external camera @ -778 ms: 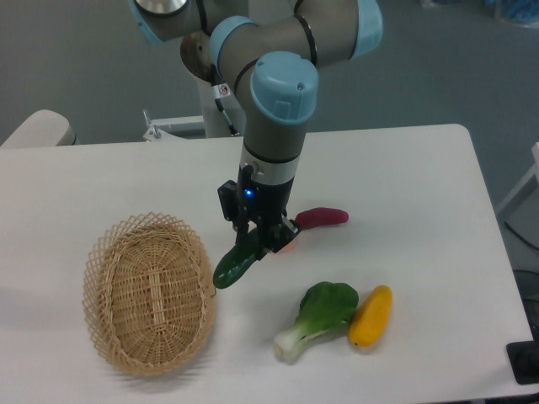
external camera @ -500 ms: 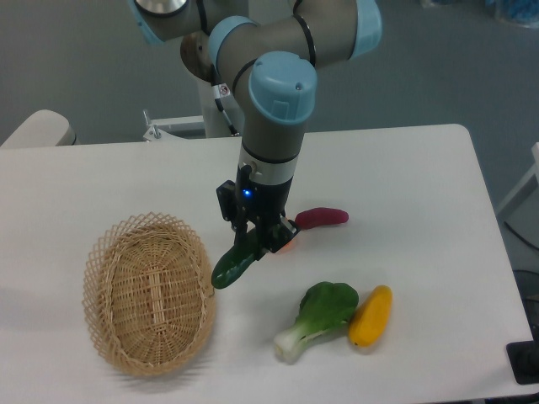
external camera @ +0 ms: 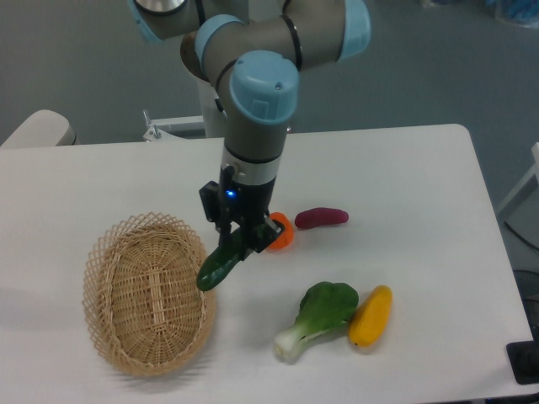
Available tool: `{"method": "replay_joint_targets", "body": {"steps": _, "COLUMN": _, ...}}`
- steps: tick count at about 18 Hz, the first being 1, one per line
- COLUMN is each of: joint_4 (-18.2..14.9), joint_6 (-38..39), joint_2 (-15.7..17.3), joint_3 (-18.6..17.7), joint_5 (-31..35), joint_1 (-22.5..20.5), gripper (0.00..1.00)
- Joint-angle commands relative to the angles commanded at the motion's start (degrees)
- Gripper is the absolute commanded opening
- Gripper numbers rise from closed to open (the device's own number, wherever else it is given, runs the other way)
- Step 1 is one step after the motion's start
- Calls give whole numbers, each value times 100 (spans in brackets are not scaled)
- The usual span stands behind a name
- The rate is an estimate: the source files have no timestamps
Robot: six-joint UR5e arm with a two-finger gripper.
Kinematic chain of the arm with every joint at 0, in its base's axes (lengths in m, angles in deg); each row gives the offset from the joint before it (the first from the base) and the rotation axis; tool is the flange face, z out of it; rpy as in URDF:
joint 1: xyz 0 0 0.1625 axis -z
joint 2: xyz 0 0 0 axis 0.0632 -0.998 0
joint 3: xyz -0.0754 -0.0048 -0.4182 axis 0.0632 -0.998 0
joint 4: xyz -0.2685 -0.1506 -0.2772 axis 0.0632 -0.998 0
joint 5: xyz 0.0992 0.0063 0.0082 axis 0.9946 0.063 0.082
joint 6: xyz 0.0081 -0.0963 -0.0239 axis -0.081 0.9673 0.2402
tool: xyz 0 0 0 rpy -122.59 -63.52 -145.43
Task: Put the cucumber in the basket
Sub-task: 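Carry the cucumber over the wicker basket and lower it inside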
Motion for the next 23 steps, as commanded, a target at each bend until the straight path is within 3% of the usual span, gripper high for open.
{"method": "replay_joint_targets", "body": {"steps": 6, "joint_4": 9, "joint_6": 739, "joint_2": -26, "joint_3": -123, "joint_5": 88, "joint_1": 387, "gripper": 16}}
{"method": "replay_joint_targets", "body": {"steps": 9, "joint_4": 53, "joint_6": 994, "joint_2": -96, "joint_3": -421, "joint_5": 500, "joint_1": 729, "gripper": 17}}
{"method": "replay_joint_targets", "body": {"steps": 18, "joint_4": 70, "joint_6": 3005, "joint_2": -1027, "joint_3": -27, "joint_5": 580, "joint_1": 1214, "gripper": 17}}
{"method": "replay_joint_targets", "body": {"steps": 23, "joint_4": 141, "joint_6": 3218, "joint_2": -1309, "joint_3": 17, "joint_5": 580, "joint_1": 1293, "gripper": 17}}
